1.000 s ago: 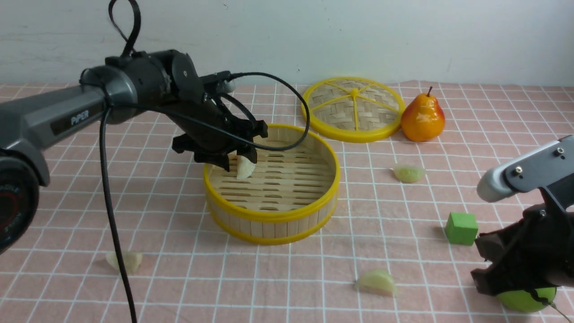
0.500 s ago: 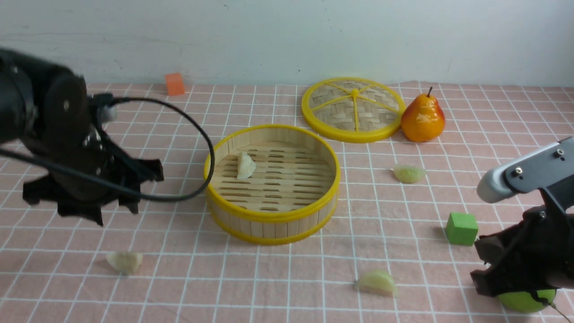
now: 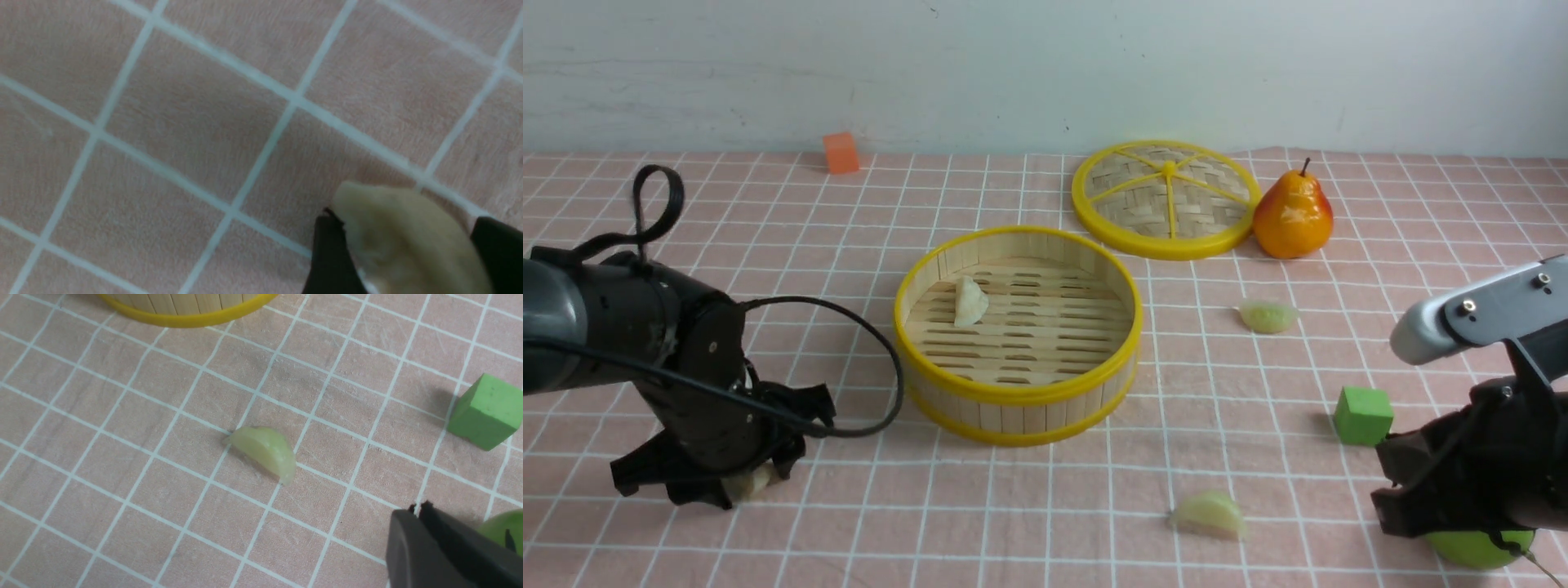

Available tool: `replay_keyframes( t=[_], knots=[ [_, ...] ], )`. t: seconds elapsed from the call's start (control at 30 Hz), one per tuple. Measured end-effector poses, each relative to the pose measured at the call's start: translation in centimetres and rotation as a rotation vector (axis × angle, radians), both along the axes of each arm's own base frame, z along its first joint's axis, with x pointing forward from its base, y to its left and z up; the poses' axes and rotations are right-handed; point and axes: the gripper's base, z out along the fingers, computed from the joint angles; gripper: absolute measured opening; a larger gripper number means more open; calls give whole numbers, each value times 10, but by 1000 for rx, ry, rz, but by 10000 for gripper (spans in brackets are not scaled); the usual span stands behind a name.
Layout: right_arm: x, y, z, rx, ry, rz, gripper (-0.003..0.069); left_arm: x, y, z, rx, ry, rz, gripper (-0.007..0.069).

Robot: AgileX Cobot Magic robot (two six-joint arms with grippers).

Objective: Put the dumplings into the steamer on the table with the pink tablecloth.
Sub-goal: 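Reach for and grasp a dumpling on the table with the left gripper, then place the dumpling into the bamboo steamer basket with the left gripper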

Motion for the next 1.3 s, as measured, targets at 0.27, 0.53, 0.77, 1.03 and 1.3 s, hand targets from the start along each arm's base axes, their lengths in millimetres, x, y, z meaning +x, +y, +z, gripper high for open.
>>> replay_keyframes(
  t=[0.27,0.53,0.77,1.03,1.3],
  knots=[
    [0,0,0,0,-1,0,42,-5,0,9,23,21,-64,244],
    [1,0,1,3,-9,1,45,7,-39,94,-63,-192,-311,244],
    [4,2,-3,-2,2,1,50,54,-116,106,-20,-310,-634,244],
    [6,3,-10,-20,43,-1,52,85,-137,40,71,-169,-709,258],
    [33,9,7,-50,140,-41,106,77,-134,78,69,-227,-704,507]
  ],
)
